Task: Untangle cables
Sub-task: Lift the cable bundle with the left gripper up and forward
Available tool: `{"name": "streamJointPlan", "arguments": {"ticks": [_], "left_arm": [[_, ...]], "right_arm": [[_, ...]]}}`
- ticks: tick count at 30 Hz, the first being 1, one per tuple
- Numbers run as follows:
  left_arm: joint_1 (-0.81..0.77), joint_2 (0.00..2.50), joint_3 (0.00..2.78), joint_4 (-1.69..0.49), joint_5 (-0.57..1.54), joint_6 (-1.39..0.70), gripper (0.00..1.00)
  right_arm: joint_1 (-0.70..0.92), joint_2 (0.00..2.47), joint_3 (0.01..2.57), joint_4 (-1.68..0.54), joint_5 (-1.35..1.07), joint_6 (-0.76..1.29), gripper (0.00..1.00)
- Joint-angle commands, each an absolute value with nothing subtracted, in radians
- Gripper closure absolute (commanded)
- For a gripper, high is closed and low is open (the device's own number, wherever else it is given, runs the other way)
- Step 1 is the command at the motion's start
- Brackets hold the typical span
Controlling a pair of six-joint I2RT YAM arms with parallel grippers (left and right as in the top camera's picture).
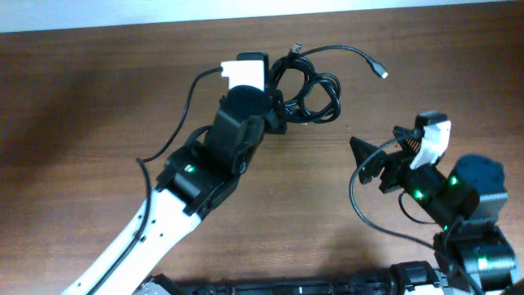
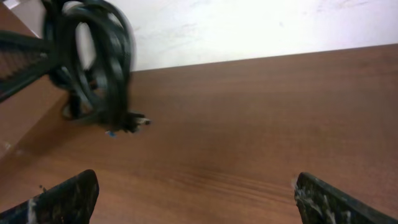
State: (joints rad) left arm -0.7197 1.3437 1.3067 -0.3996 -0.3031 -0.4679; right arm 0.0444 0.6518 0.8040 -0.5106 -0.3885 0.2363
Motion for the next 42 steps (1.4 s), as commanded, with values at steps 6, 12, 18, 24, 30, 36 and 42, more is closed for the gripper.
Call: {"name": "streamJointPlan", "arguments": {"ticks": [6,12,18,24,30,36,42], "left_arm": [[-0.597,1.244,1.327,-0.458,-0.079,-0.788,1.0],[-0.443,1.244,1.327,-0.557,0.179,-0.979,1.0],[-0.438,1.244,1.327,-0.593,0.196,-1.168,1.0],[-0.438,1.244,1.327,-0.604,0.198,-1.243,1.0],[-0.439,1.244,1.327,-0.653,0.03,-1.236,1.0],[-0.439,1.244,1.327,-0.652,-0.053,-1.051,1.0],[-0.439,1.244,1.327,-0.647,-0.049,-0.843,1.0]], "right_arm": [[0.039,0.707,0.864,-0.498,-0.464,0.245,0.01],[0.039,0.708,0.864,-0.501,-0.49,0.245,0.01],[0.039,0.708,0.864,-0.502,-0.547,0.245,0.01],[0.039,0.708,0.864,-0.502,-0.546,0.245,0.01],[0.039,0.709,0.864,-0.49,-0.546,0.245,0.01],[0.039,0.709,0.864,-0.49,-0.546,0.245,0.01],[0.039,0.709,0.864,-0.49,-0.564,0.245,0.01]]}}
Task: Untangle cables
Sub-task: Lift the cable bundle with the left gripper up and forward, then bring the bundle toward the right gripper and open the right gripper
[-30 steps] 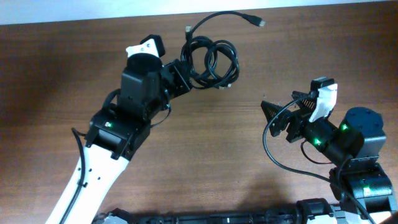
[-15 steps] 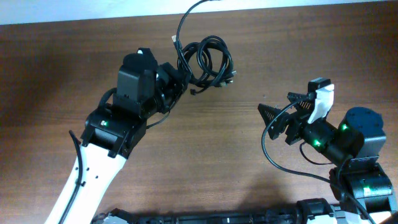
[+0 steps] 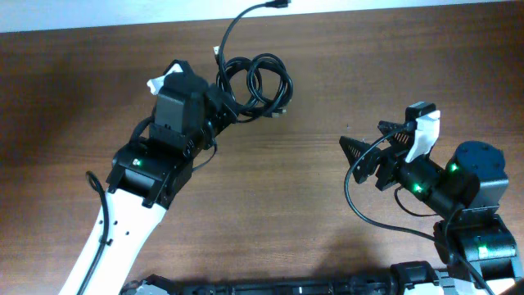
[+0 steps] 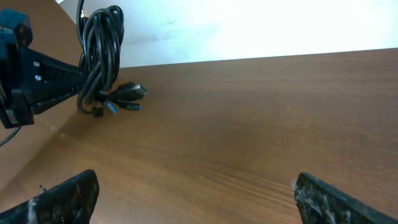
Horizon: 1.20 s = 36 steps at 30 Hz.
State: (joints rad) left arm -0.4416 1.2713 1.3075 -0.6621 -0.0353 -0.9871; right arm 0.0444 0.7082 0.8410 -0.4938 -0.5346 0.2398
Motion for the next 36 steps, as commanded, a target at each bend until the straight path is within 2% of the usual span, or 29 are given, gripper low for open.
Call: {"name": "streamJointPlan", "arguments": {"ticks": [1,5,10,16,17,18,22,27,31,36], "left_arm": [[-0.439,1.244,1.327,-0.643,-0.049,-0.777,1.0],[-0.439,1.244,1.327,-0.637,-0.019,-0.488,1.0],[-0.439,1.244,1.327,-0.603,0.212,-0.155,1.0],[-0.439,1.246,1.327,-0.542,0.221,-0.092,1.0],[-0.439,1.248,1.327,-0.521,0.221,-0.056,0.97],[-0.439,1.251,1.327,-0.501,0.221,0.05,1.0],[-0.439,1.256,1.327,-0.506,0.221,0.278,1.0],[-0.439,1.264,1.327,-0.513,0.246,0.721,1.0],[-0.439,1.264,1.327,-0.515,0.551,1.02,1.0],[-0.439,1.264,1.327,-0.501,0.807,1.179,1.0]], "right_arm": [[0.039,0.709,0.864,-0.487,-0.575,0.245,0.01],[0.039,0.709,0.864,-0.462,-0.628,0.245,0.01],[0.039,0.709,0.864,-0.433,-0.693,0.245,0.01],[0.039,0.709,0.864,-0.429,-0.73,0.245,0.01],[0.039,0.709,0.864,-0.43,-0.73,0.244,0.01],[0.039,0.709,0.864,-0.429,-0.73,0.244,0.01],[0.039,0.709,0.864,-0.426,-0.722,0.241,0.01],[0.039,0.709,0.864,-0.395,-0.723,0.241,0.01],[0.039,0.709,0.864,-0.299,-0.804,0.313,0.01],[0.039,0.715,0.864,-0.276,-0.847,0.313,0.01]]}}
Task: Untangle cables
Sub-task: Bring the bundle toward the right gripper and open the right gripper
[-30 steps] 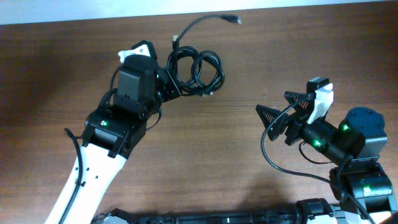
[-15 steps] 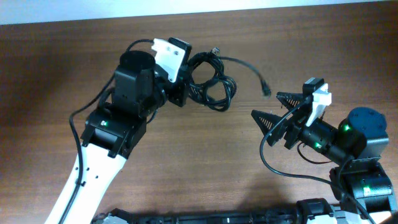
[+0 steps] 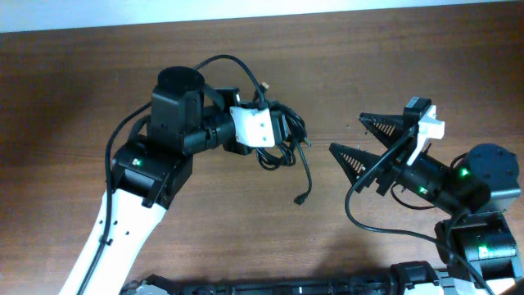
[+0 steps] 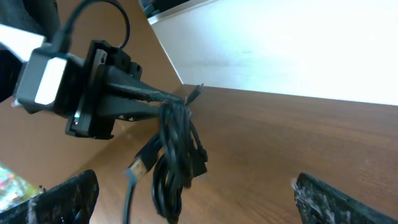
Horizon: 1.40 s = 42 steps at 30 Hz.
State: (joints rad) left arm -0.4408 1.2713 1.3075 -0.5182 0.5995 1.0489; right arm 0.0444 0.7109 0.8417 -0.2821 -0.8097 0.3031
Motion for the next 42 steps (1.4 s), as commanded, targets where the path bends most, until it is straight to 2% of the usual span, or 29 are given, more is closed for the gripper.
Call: {"name": "streamJointPlan", "arguments": {"ticks": [1,3,6,13,17,21,24,25,26,27,30,31,32,35,37,42], "left_arm": [[-0.439,1.264,1.327,-0.487,0.834,1.184,1.0],[-0.439,1.264,1.327,-0.448,0.85,1.184,1.0],[-0.439,1.266,1.327,-0.4,0.85,1.183,1.0],[-0.476,1.315,1.327,-0.332,0.842,1.183,1.0],[-0.484,1.315,1.327,-0.323,0.843,1.176,1.0],[-0.562,1.315,1.327,-0.331,0.842,1.175,1.0],[-0.588,1.315,1.327,-0.335,0.843,1.175,1.0],[-0.594,1.315,1.327,-0.338,0.842,1.175,1.0],[-0.598,1.315,1.327,-0.338,0.842,1.174,1.0],[-0.598,1.315,1.327,-0.339,0.842,1.174,1.0],[-0.598,1.315,1.327,-0.338,0.841,1.144,1.0],[-0.596,1.314,1.327,-0.337,0.818,1.133,0.62],[-0.596,1.313,1.327,-0.337,0.76,1.082,0.01],[-0.595,1.31,1.327,-0.305,0.503,0.799,0.01],[-0.595,1.296,1.327,-0.305,0.334,0.652,0.01],[-0.588,1.241,1.327,-0.354,0.212,0.612,0.01]], "right_arm": [[0.039,0.72,0.864,-0.277,-0.847,0.313,0.01],[0.039,0.739,0.864,-0.276,-0.86,0.313,0.0],[0.039,0.778,0.864,-0.275,-0.928,0.312,0.05],[0.039,0.864,0.864,-0.245,-1.142,0.262,0.07],[0.039,0.864,0.864,-0.241,-1.144,0.24,0.23],[0.039,0.866,0.864,-0.226,-1.14,0.24,0.42],[0.039,0.866,0.864,-0.216,-1.14,0.24,0.48],[0.039,0.866,0.864,-0.212,-1.14,0.24,0.59],[0.039,0.866,0.864,-0.207,-1.14,0.24,0.83],[0.039,0.866,0.864,-0.204,-1.14,0.24,0.96],[0.039,0.866,0.864,-0.204,-1.116,0.24,0.96],[0.038,0.866,0.864,-0.204,-1.085,0.24,0.96],[0.038,0.866,0.864,-0.204,-1.04,0.219,0.96],[0.038,0.866,0.864,-0.204,-1.029,0.018,0.96],[0.038,0.866,0.864,-0.204,-0.97,-0.023,0.96],[0.038,0.864,0.864,-0.144,-0.896,-0.023,0.96]]}}
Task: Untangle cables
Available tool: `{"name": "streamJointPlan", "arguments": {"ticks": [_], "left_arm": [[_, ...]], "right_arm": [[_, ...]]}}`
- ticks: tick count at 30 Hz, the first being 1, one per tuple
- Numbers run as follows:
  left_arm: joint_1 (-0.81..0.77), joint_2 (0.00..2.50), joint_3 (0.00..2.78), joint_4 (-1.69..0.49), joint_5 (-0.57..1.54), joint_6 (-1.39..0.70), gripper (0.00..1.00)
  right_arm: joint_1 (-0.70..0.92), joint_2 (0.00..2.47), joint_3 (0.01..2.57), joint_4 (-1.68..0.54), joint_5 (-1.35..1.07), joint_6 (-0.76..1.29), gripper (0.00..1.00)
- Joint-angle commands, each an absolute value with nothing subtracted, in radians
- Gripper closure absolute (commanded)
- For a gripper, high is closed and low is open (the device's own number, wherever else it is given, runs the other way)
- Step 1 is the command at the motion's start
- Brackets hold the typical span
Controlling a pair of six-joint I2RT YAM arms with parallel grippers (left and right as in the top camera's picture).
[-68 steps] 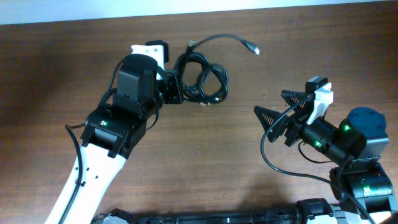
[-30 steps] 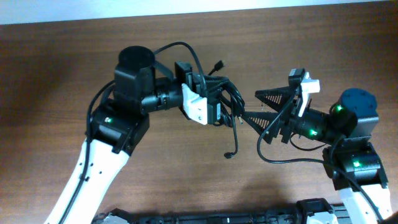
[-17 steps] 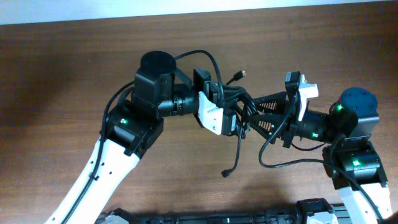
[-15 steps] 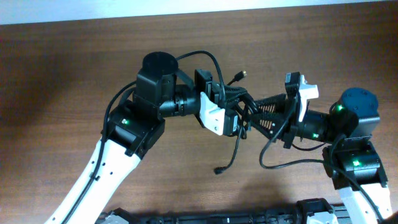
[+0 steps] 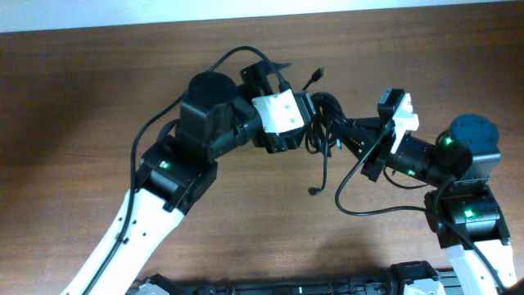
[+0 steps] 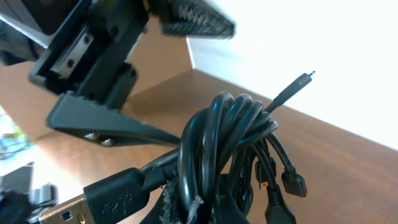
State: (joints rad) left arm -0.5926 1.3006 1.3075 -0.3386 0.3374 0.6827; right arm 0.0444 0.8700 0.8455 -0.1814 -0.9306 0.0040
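Observation:
A bundle of black cables (image 5: 321, 123) hangs in the air over the middle of the table. One loose end (image 5: 316, 189) dangles below it. My right gripper (image 5: 338, 134) is shut on the bundle from the right. In the right wrist view the coils (image 6: 227, 134) fill the frame above the right gripper (image 6: 211, 208), with a USB plug (image 6: 93, 199) at lower left. My left gripper (image 5: 304, 105) stands open around the bundle's left side. Its two fingers are spread wide, and the lower one (image 6: 112, 122) reaches the coils.
The brown wooden table (image 5: 82, 98) runs under both arms, with a white wall along its far edge (image 5: 164, 12). The right arm's own thin black cable (image 5: 360, 209) loops down over the table.
My right gripper was open beside the bundle and is now shut on it. The left gripper, then shut on the bundle, stands open, and the bundle sits farther right and back.
My left gripper held the cable bundle near the far edge, first at the centre and then farther left, while the right gripper waited open. Then the bundle was lifted to the middle before the open right gripper. Now the right gripper grips it and the left is open.

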Motion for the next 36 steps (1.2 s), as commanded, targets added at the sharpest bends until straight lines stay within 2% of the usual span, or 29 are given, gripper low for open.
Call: {"name": "streamJointPlan", "arguments": {"ticks": [1,3,7,12,19,24,29,36], "left_arm": [[-0.588,1.229,1.327,-0.371,0.154,0.612,0.01],[-0.588,1.214,1.327,-0.428,0.048,0.613,0.01],[-0.588,1.208,1.327,-0.506,0.049,0.612,0.01],[-0.588,1.208,1.327,-0.507,0.221,0.564,0.01],[-0.585,1.206,1.327,-0.506,0.248,0.558,0.01],[-0.528,1.209,1.327,-0.444,0.248,0.395,0.01],[-0.414,1.223,1.327,-0.435,0.247,0.191,0.01],[-0.348,1.229,1.327,-0.496,0.178,0.116,0.01]], "right_arm": [[0.038,0.864,0.864,-0.133,-0.896,-0.023,0.96],[0.038,0.864,0.864,-0.13,-0.914,-0.022,0.96],[0.038,0.864,0.864,-0.082,-1.037,-0.023,0.96],[0.038,0.864,0.864,0.019,-1.247,-0.022,0.96],[0.038,0.864,0.864,0.028,-1.34,-0.022,0.96],[0.038,0.864,0.864,0.088,-1.456,-0.019,0.96],[0.038,0.864,0.864,0.095,-1.457,-0.019,0.96],[0.038,0.864,0.864,0.095,-1.444,-0.019,0.96]]}}
